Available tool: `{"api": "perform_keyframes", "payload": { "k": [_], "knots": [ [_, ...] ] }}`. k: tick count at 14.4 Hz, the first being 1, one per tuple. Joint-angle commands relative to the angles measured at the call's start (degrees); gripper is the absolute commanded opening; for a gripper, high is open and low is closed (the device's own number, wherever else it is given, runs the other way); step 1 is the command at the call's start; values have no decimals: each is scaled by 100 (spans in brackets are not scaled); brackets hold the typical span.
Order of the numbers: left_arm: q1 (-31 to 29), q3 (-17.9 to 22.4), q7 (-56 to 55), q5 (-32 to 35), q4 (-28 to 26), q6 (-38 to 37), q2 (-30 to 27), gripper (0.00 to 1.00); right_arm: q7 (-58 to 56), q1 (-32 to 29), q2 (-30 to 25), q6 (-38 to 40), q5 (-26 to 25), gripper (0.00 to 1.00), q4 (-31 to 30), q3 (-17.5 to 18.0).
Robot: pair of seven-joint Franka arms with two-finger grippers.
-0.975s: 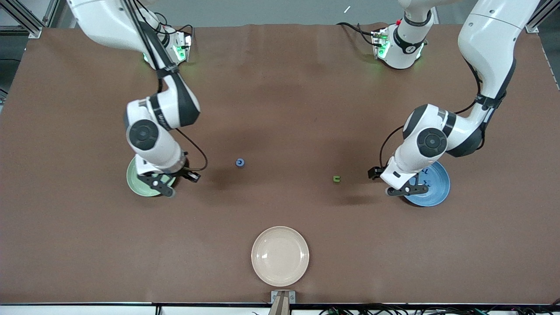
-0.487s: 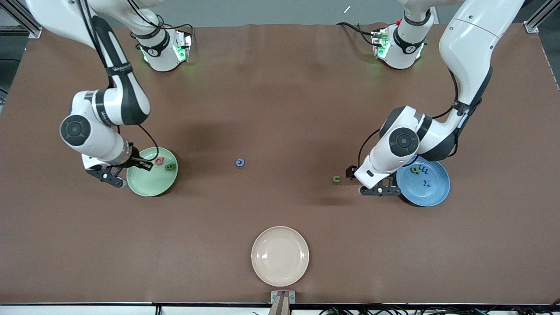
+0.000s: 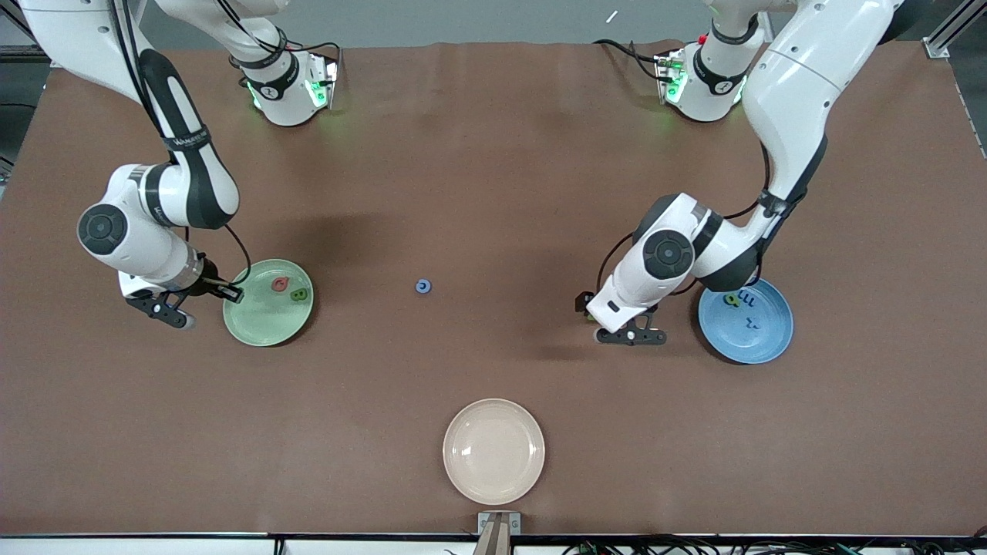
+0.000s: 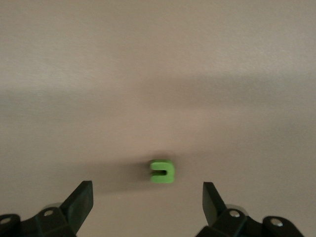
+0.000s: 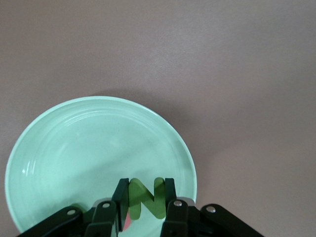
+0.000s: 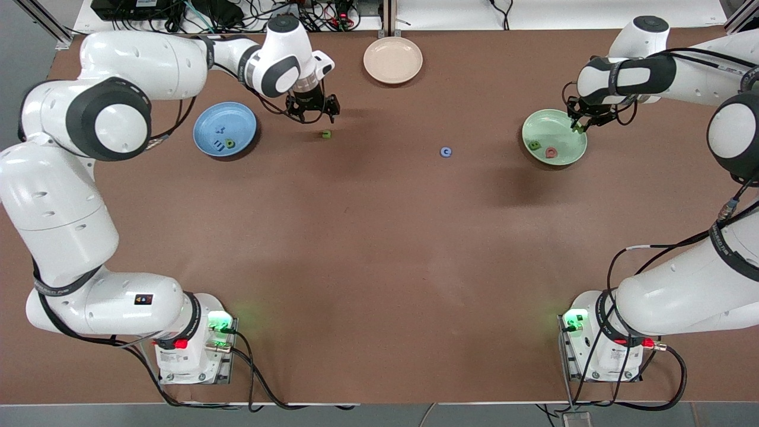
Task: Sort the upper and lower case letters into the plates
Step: 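Place the N with the right gripper while the left gripper reaches the u, then reach the C with the right gripper while the left gripper nears the u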
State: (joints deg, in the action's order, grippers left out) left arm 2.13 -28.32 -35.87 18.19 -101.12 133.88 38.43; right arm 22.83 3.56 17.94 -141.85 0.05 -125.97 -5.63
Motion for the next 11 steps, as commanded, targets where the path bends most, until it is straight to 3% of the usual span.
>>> {"api": "perform_keyframes", "payload": {
  "k": [1,10,11],
  "knots": [
    [112,54,-51,36,269,-38,209,96,28,-57,314,-474,-22,0,-60,106],
    [490,397,-254,45,295,190,385,86,63,-31,552,-563,-13,2,-69,115],
    [499,406,-254,45,295,252,420,85,63,-31,552,-546,-22,12,-69,115]
  ]
}}
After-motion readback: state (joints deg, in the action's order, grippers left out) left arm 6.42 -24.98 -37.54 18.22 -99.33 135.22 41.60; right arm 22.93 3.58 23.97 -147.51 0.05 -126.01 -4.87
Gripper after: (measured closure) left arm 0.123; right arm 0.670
